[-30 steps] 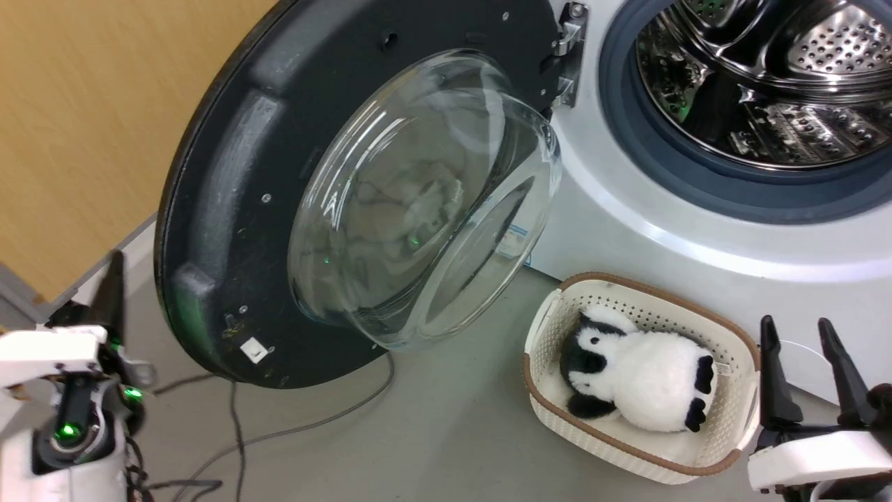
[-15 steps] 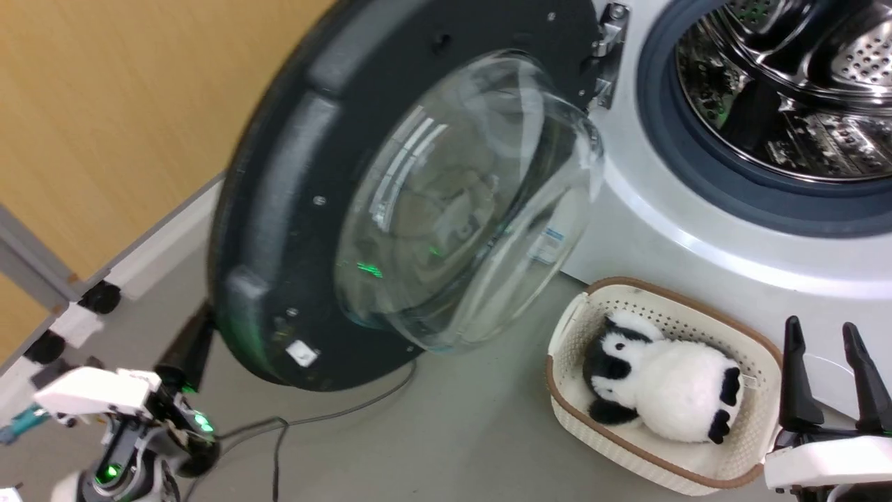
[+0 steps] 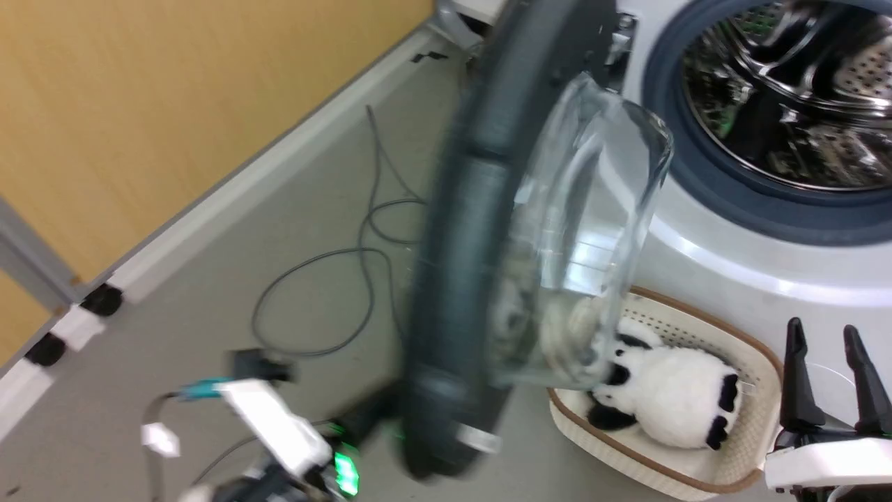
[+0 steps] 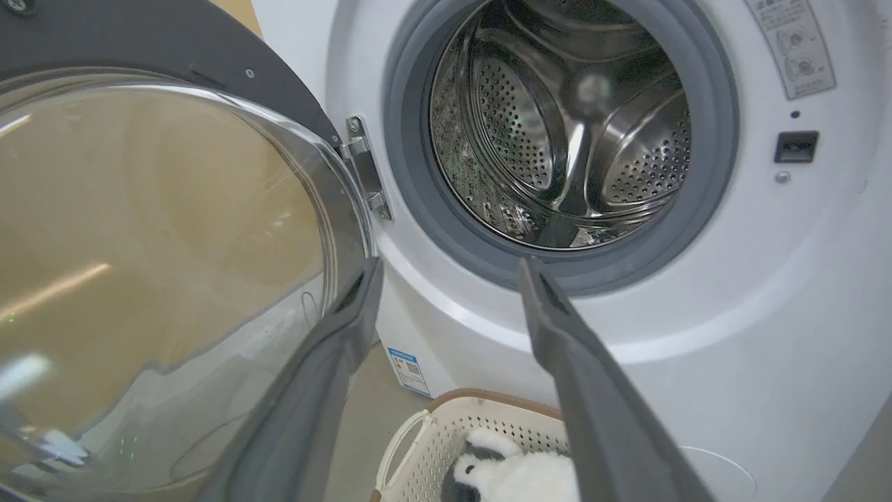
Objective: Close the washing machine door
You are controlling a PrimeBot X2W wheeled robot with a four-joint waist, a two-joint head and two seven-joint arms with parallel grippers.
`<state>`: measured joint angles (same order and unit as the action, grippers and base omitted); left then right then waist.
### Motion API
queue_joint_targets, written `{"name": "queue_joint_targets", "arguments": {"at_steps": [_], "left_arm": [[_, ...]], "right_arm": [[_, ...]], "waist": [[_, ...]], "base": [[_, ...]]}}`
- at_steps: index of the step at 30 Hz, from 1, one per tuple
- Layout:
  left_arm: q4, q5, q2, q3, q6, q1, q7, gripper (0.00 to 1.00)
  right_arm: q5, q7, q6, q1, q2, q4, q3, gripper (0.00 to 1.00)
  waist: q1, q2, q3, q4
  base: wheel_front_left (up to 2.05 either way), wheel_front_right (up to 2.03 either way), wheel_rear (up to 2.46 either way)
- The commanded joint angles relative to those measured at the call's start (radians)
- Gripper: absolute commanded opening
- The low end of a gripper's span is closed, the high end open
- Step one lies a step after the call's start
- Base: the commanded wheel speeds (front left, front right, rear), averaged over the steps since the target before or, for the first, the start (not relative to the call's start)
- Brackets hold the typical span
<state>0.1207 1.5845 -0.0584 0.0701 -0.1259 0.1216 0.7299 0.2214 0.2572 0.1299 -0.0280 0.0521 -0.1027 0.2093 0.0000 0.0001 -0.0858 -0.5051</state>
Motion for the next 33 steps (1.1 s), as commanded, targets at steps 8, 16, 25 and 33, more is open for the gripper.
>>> {"name": "queue_joint_targets", "arguments": {"at_steps": [8, 16, 25, 33], "left_arm": [[-0.126, -0.013, 0.008, 0.22, -0.005, -0.035, 0.016, 0.0], [-0.108, 0.011, 0.008, 0.324, -0.005, 0.023, -0.07, 0.0], [0.028, 0.067, 0.008, 0.433, -0.005, 0.159, -0.225, 0.0], [0.173, 0.082, 0.008, 0.565, -0.005, 0.312, -0.428, 0.0]], "right_arm": [[-0.007, 0.005, 0.001, -0.026, -0.002, 0.003, 0.006, 1.0], [-0.005, 0.005, 0.001, -0.039, -0.002, -0.002, 0.005, 1.0], [-0.003, 0.005, 0.001, -0.049, -0.002, -0.008, 0.008, 1.0], [-0.001, 0.005, 0.001, -0.058, -0.002, -0.013, -0.002, 1.0]], "waist": [[0.0, -0.0001, -0.01, 0.13], [0.0, -0.0001, -0.024, 0.281], [0.0, -0.0001, -0.044, 0.431], [0.0, -0.0001, -0.055, 0.476]], "base": [[0.0, 0.0, 0.0], [0.0, 0.0, 0.0], [0.0, 0.0, 0.0], [0.0, 0.0, 0.0]]}}
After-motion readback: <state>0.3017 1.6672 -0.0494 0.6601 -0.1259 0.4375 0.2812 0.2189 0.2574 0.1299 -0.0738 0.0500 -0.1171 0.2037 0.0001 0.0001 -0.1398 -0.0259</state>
